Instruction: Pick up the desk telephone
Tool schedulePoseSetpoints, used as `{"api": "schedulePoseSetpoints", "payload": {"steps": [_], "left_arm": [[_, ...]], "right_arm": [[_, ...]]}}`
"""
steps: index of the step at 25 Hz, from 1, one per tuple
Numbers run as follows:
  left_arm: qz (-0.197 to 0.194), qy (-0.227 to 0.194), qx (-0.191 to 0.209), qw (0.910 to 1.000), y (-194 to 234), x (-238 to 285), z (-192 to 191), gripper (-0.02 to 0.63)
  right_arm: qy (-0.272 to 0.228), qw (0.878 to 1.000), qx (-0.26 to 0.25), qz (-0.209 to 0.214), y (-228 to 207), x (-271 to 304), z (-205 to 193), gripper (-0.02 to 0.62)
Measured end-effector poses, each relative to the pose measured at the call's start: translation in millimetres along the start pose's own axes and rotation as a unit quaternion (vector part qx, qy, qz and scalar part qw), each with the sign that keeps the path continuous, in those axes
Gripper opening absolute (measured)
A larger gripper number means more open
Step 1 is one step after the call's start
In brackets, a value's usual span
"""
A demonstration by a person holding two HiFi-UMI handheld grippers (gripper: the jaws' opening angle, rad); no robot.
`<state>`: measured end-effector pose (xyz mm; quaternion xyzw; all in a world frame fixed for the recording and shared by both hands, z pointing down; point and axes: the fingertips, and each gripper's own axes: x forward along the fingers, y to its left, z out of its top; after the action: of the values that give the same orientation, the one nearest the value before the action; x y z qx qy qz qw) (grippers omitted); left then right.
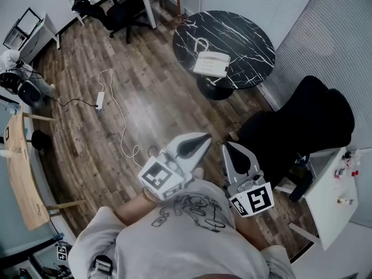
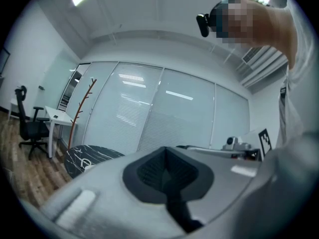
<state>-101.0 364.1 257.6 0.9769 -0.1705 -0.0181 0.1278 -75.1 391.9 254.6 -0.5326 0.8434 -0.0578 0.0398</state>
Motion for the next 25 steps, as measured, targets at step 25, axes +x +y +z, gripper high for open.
{"api": "schedulePoseSetpoints", "payload": {"steps": [25], "left_arm": [[-0.001,0.004,-0.014,0.9999,150,106,18,0.0]], "right_arm": [[0.026,1.0,-0.006,-0.001,-116,137,-3,0.006]]}}
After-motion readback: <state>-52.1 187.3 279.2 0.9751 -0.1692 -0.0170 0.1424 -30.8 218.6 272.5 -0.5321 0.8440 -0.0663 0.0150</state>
